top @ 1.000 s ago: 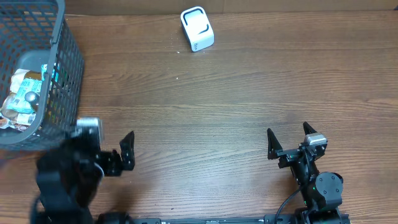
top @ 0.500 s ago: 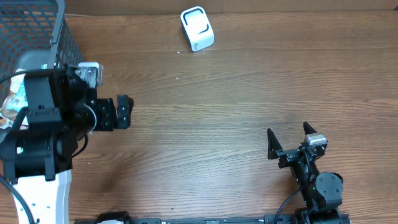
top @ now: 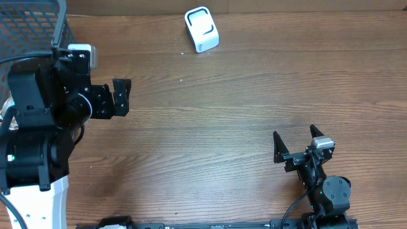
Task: Scan the item barcode
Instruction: 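Move the left gripper over the grey basket and reach down inside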
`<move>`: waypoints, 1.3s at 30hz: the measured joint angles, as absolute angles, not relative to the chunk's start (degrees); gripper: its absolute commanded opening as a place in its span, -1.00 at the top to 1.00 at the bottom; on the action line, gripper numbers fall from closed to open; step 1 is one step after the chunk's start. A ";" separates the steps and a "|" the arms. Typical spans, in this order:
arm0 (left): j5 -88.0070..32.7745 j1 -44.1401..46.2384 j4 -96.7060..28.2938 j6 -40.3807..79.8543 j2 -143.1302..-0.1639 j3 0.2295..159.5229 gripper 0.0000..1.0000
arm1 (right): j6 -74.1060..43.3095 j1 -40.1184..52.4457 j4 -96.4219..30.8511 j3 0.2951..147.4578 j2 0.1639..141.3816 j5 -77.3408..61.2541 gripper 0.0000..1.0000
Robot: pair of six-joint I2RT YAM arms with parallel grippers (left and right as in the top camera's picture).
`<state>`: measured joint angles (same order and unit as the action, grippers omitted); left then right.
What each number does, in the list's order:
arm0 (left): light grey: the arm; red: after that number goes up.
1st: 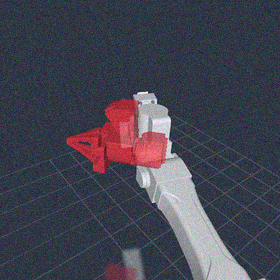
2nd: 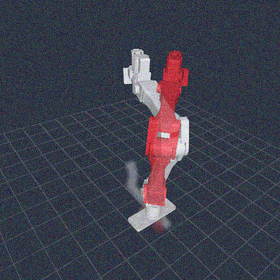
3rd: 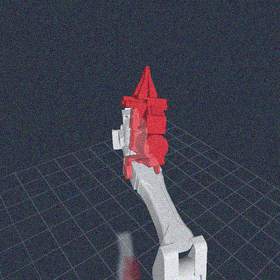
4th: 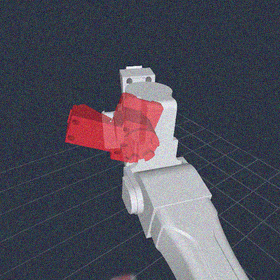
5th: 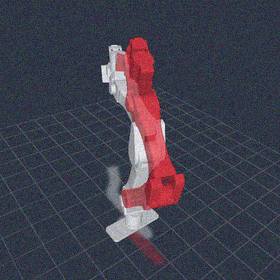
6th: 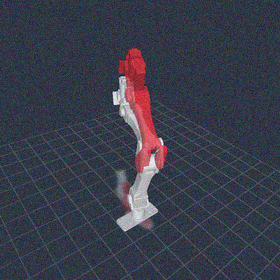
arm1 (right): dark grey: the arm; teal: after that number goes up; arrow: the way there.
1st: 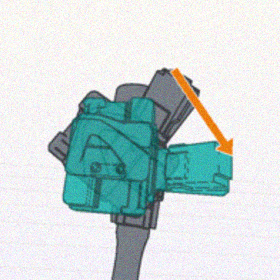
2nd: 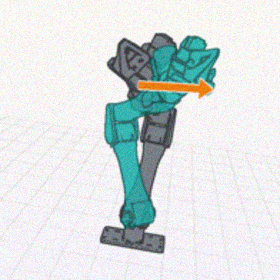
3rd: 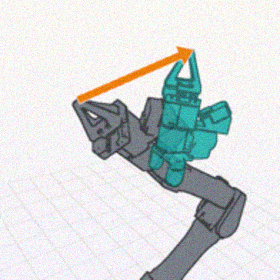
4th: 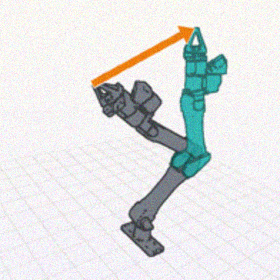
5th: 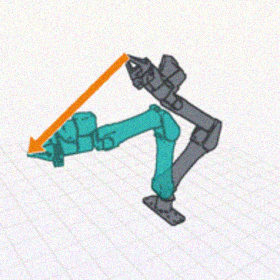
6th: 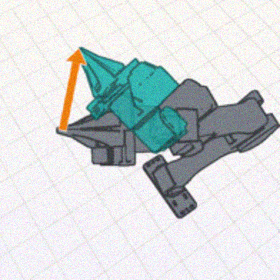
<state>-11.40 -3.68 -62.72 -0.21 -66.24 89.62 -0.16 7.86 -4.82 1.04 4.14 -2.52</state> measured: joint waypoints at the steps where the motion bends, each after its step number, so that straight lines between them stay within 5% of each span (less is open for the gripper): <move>1: -11.40 -3.68 -62.72 -0.21 -66.24 89.97 -0.99 | -0.16 7.86 -4.80 1.04 4.14 -2.52 -1.00; 39: 13.19 -3.68 -56.29 -1.93 -66.02 98.45 -0.99 | -0.19 7.86 -4.80 1.04 4.14 -2.52 -1.00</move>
<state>13.19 -3.68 -56.29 -1.93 -66.02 98.45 -0.19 7.86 -4.80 1.04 4.14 -2.52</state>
